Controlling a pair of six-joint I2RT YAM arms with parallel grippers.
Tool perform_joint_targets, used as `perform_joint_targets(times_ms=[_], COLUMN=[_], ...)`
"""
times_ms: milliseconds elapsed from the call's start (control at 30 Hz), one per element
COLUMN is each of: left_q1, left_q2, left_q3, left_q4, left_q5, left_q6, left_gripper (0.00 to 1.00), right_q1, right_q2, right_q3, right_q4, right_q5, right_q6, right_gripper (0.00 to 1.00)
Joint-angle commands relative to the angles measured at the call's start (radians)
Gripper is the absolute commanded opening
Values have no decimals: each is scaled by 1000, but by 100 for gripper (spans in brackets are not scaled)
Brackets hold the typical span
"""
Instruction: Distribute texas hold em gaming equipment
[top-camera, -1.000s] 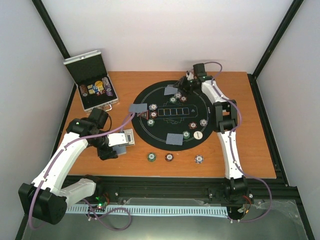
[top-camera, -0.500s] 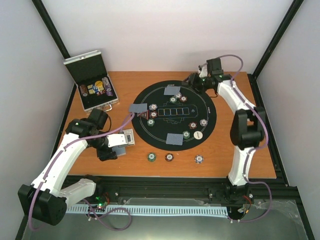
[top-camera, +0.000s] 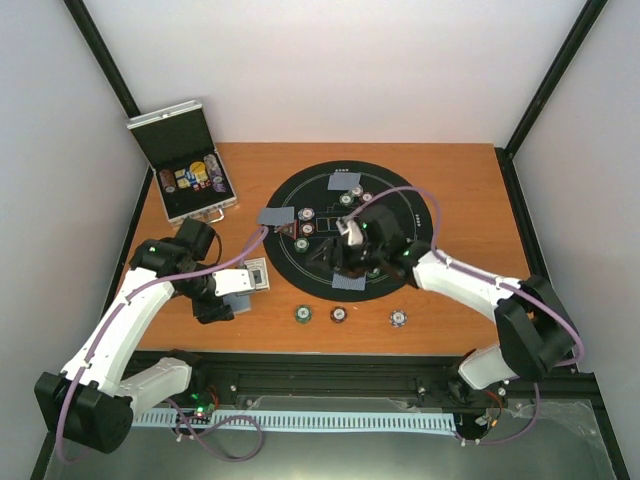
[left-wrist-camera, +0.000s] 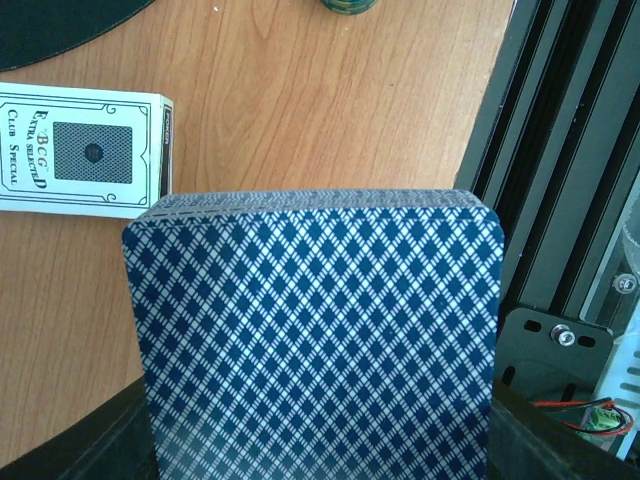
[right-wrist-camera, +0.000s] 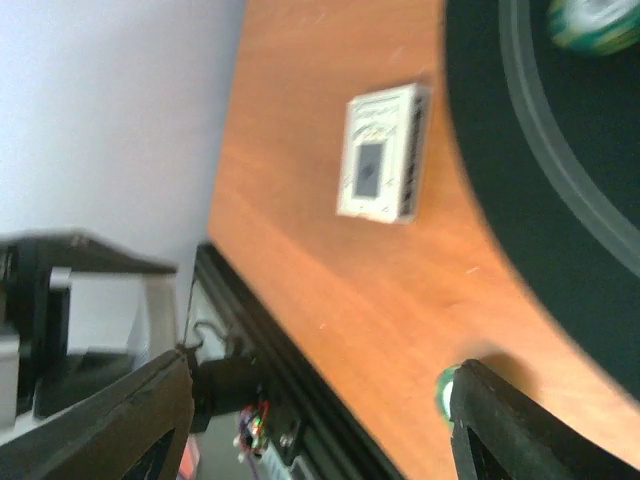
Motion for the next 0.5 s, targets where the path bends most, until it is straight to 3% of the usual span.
perform_joint_targets(times_ms=[0,200,467], left_q1=[2,3,2], left_q2=[-1,22,15], left_q3=[51,70,72], left_q4=[-14,-15,-20], left_q5=[32,59,48], left_q6=[-6,-20,-6], left_gripper=[1,1,1], right_q1=[153,349,455], right_q2=[-56,44,207], right_q3=[-86,-104,-10], right_q4=[277,464,553], right_q5=[55,103,95], right_q6=[150,237,272], right_gripper=[71,69,67])
